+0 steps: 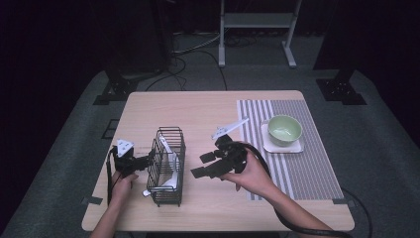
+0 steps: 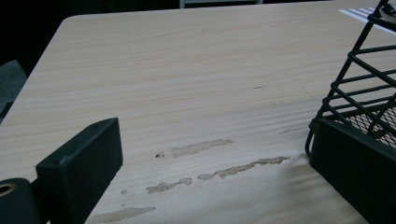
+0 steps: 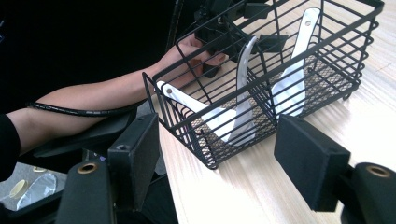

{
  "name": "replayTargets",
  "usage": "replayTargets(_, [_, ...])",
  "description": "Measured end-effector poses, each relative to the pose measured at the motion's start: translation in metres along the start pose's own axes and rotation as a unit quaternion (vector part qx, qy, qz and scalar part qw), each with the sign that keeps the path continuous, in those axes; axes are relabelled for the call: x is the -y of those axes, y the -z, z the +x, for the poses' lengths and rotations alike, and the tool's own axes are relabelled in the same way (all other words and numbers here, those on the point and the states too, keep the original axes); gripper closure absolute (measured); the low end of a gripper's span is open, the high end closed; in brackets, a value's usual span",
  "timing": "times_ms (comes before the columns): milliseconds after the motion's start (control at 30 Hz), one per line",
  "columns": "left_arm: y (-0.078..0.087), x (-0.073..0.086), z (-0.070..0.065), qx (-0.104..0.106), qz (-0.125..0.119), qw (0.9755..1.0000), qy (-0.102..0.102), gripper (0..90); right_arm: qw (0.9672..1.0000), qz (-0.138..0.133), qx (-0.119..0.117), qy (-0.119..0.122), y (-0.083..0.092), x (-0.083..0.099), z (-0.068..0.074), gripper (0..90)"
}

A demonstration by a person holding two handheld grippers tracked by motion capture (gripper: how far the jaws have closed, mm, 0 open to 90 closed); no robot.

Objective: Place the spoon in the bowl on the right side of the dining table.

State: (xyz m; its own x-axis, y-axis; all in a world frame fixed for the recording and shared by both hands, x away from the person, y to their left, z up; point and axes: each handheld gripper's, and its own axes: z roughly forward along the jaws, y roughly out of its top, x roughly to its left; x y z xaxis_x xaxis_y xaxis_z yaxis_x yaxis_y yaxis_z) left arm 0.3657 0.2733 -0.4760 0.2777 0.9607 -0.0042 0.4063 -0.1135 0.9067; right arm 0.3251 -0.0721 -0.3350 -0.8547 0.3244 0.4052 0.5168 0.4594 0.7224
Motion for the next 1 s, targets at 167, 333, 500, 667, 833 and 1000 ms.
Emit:
replayTargets(167, [0.0, 0.0, 0.0, 0.001, -0.001, 1.0, 0.001, 1.6, 1.0, 0.003, -0.002, -0.001, -0.003, -0.004, 0.0, 30.1])
replayTargets(333, [0.0, 0.0, 0.0, 0.0, 0.0, 1.0, 0.0, 1.6, 1.0, 0.004, -0.001, -0.001, -0.005, -0.009, 0.001, 30.1])
replayTargets(500, [0.0, 0.0, 0.0, 0.001, -0.001, 1.0, 0.001, 1.6, 1.0, 0.005, -0.001, -0.001, -0.009, -0.012, 0.001, 30.1])
replayTargets(667, [0.0, 0.0, 0.0, 0.001, -0.001, 1.0, 0.001, 1.6, 1.0, 0.007, -0.001, -0.006, -0.013, -0.016, 0.002, 30.2])
replayTargets(833, [0.0, 0.0, 0.0, 0.001, -0.002, 1.0, 0.001, 1.6, 0.9998, 0.01, 0.001, -0.018, -0.016, -0.019, -0.001, 30.6])
replayTargets(1000, [0.0, 0.0, 0.001, 0.001, -0.002, 1.0, 0.002, 1.6, 0.9995, 0.011, -0.002, -0.029, -0.021, -0.023, -0.003, 31.0])
